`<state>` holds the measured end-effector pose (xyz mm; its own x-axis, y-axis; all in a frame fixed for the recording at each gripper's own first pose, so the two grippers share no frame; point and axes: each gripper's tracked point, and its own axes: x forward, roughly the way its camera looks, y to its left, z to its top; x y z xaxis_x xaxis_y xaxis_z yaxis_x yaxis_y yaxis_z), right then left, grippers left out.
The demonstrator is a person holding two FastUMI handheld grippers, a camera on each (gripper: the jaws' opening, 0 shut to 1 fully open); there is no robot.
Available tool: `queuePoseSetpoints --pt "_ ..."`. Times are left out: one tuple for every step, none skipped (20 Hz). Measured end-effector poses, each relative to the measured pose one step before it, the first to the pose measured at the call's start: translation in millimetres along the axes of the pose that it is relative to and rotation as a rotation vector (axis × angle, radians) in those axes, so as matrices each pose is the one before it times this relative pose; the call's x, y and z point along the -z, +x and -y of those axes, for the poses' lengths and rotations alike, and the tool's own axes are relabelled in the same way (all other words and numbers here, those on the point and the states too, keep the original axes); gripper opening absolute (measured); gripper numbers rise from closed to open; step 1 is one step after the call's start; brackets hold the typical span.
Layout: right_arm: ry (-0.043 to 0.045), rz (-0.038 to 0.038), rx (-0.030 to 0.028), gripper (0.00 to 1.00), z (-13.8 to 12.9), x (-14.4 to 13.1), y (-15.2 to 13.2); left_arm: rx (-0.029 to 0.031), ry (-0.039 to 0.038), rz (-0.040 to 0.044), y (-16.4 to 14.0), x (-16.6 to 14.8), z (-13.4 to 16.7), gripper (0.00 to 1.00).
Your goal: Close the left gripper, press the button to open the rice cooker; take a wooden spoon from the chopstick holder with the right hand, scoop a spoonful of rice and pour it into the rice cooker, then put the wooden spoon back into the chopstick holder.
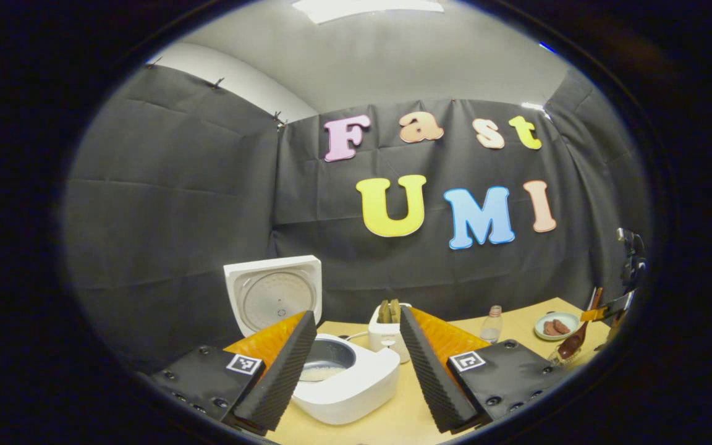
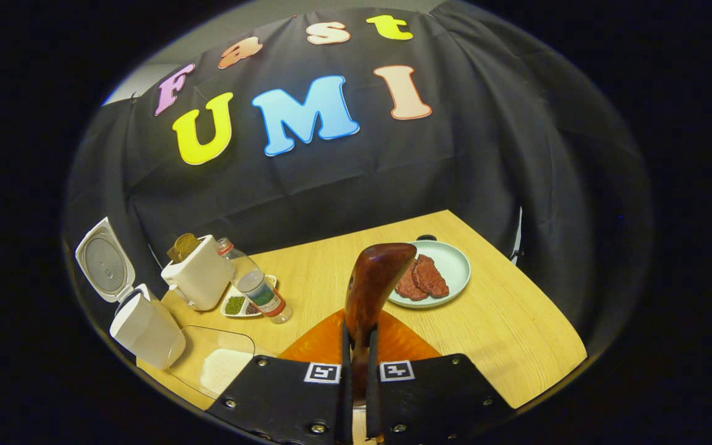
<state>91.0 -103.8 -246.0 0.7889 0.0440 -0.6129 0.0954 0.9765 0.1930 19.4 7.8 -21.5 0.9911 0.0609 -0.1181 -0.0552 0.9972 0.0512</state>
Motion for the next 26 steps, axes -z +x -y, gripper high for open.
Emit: queuePoseSetpoints --pt "0.00216 0.01461 0.00109 0.09 -5.43 -5.82 -6.07 0.01358 -0.00533 0.00028 0.23 2.48 -1.70 0.94" --pt "0.00251 0.01405 0.00141 0.09 -5.03 -5.82 -5.08 0.01103 -0.00223 0.00190 2.92 -0.62 -2.43 0.95" --pt "0.00558 0.01025 -0.00831 0.09 -7.55 -3.36 -5.13 0.01074 -0.00154 0.00157 1.09 -0.22 -2.48 0.95" --pt "0.00866 0.01210 -0.00669 0.09 -7.78 -5.10 -3.78 0.00773 -0.00181 0.00422 0.78 -0.71 -4.71 0.94" --pt "0.00569 0.01067 -0.00451 0.09 -7.09 -2.09 -3.93 0.01021 -0.00269 0.00478 0.05 0.23 -3.97 0.94" --pt "0.00265 0.00833 -0.00268 0.09 -7.29 -2.12 -2.07 0.00468 -0.00139 0.00450 0.90 -1.15 -5.22 0.94" --pt "0.00115 0.00583 -0.00459 0.09 -8.12 -0.08 -1.53 0.00342 -0.00171 0.00245 1.14 -0.16 -6.62 0.94" --pt "0.00183 0.00560 -0.00546 0.09 -8.70 -0.20 -1.33 0.00238 -0.00411 0.00055 0.82 0.26 -5.43 0.95" --pt "0.00168 0.00446 -0.00716 0.09 -9.19 0.39 -1.02 0.00068 -0.00517 0.00045 2.04 1.96 -6.55 0.96" --pt "0.00215 0.00926 -0.00777 0.09 -8.97 -1.10 0.33 -0.00153 -0.00561 -0.00213 0.38 2.32 -6.66 0.96" --pt "0.00143 0.00566 -0.00867 0.09 -9.24 0.54 -0.15 -0.00117 -0.00583 -0.00213 0.80 2.13 -7.62 0.95" --pt "0.00353 0.00394 -0.00967 0.09 -9.66 1.24 0.56 -0.00110 -0.00461 -0.00360 0.21 2.07 -7.40 0.94" --pt "0.00255 -0.00130 -0.01010 0.09 -9.61 3.03 1.75 -0.00299 -0.00230 -0.00334 0.87 2.42 -7.64 0.95" --pt "0.00143 0.00107 -0.00973 0.09 -9.25 2.48 2.80 -0.00079 -0.00030 -0.00203 0.54 1.11 -7.15 0.95" --pt "-0.00312 -0.00386 -0.00965 0.09 -9.14 4.82 3.21 0.00047 -0.00003 -0.00154 0.13 1.73 -6.00 0.95" --pt "-0.00330 -0.00774 -0.00753 0.09 -7.97 5.80 3.96 0.00132 -0.00136 -0.00112 1.54 0.99 -6.71 0.94" --pt "-0.00066 -0.00770 -0.00486 0.09 -7.95 7.75 2.99 0.00103 -0.00038 -0.00100 -0.59 1.09 -6.68 0.94" --pt "0.00040 -0.00912 -0.00362 0.09 -7.77 7.09 3.14 -0.00312 0.00331 -0.00003 2.40 0.12 -7.68 0.95" --pt "-0.00249 -0.00618 -0.00425 0.09 -7.43 7.83 4.86 -0.00585 0.00503 0.00163 0.31 0.85 -9.50 0.96" --pt "-0.00433 -0.00687 -0.00260 0.09 -6.48 6.91 4.97 -0.00646 0.00274 0.00179 1.07 -0.76 -9.06 0.95" --pt "-0.00565 -0.00769 -0.00169 0.09 -6.77 8.87 3.99 -0.00339 0.00067 0.00253 -1.28 0.49 -6.87 0.95" --pt "-0.00629 -0.00098 -0.00590 0.09 -6.36 5.47 5.08 -0.00469 0.00303 0.00159 -0.04 -0.09 -8.13 0.95" --pt "-0.00386 -0.00334 -0.00600 0.09 -7.04 6.36 5.23 -0.00759 0.00767 -0.00299 -1.35 2.99 -8.80 0.95" --pt "-0.00130 -0.00706 -0.00449 0.09 -5.58 6.54 5.27 -0.01330 0.00960 -0.00322 0.89 1.91 -10.66 0.95" --pt "0.00023 -0.00362 -0.00419 0.09 -5.39 6.14 5.09 -0.01067 0.00548 -0.00430 0.26 2.31 -8.37 0.95" --pt "-0.00068 0.00355 0.00077 0.09 -3.87 3.64 5.10 -0.01237 0.00133 -0.00564 -1.19 2.14 -8.10 0.95"
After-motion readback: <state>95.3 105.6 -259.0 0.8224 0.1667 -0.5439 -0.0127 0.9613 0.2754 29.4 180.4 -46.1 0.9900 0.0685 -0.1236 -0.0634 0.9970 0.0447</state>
